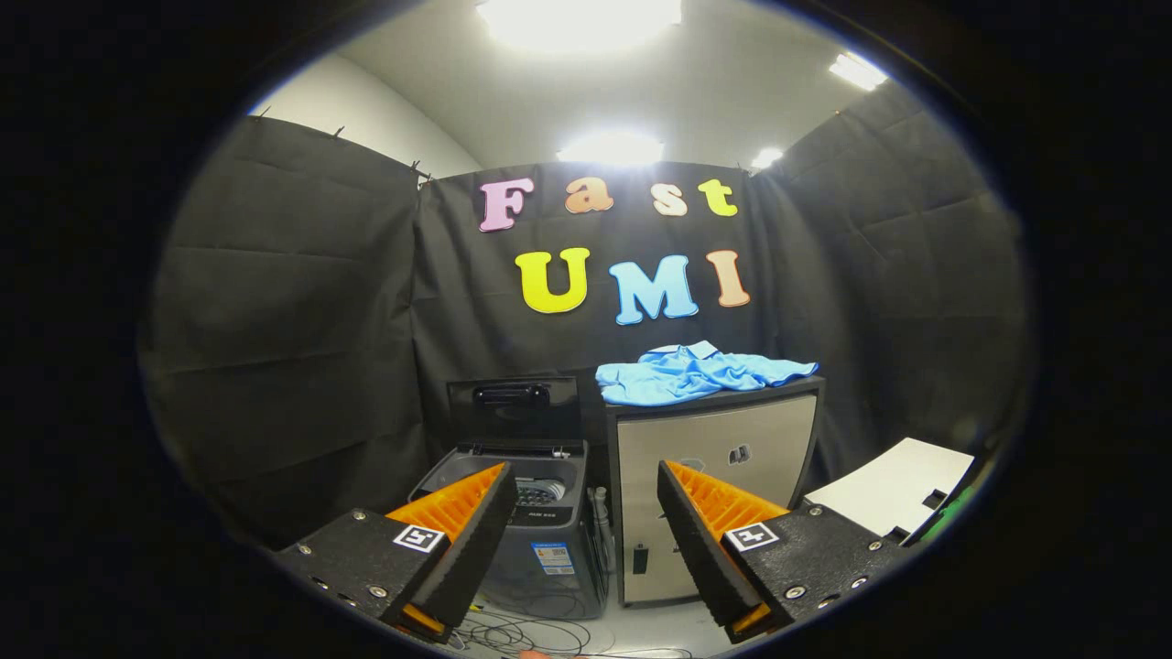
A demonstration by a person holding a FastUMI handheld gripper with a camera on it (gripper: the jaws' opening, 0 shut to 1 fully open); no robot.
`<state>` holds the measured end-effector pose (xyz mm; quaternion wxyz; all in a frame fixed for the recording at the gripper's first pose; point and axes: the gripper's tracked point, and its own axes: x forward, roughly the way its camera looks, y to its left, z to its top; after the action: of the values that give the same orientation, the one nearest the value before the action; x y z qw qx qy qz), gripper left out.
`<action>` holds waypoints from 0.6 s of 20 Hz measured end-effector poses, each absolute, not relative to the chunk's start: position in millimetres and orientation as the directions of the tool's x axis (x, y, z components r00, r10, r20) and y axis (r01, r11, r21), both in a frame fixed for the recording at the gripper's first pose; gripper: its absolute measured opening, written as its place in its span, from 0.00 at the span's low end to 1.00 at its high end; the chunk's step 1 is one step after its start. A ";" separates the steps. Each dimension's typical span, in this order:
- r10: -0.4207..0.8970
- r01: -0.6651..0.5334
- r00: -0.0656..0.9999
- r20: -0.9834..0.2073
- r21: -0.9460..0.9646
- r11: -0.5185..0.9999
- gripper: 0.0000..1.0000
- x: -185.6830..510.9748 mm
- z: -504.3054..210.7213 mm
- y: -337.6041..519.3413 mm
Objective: Put the clothes into the washing machine and then close the washing machine lid.
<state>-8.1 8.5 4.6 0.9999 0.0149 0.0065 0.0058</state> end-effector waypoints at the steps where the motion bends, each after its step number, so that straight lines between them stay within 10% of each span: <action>1: 0.009 -0.009 1.000 -0.010 0.031 0.999 0.95 -7.6 6.9 8.7; 12: -0.082 0.083 0.996 -0.028 0.023 0.996 0.95 21.8 49.0 -0.3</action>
<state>21.8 -0.3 49.0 0.9990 0.0118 0.0137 -0.0415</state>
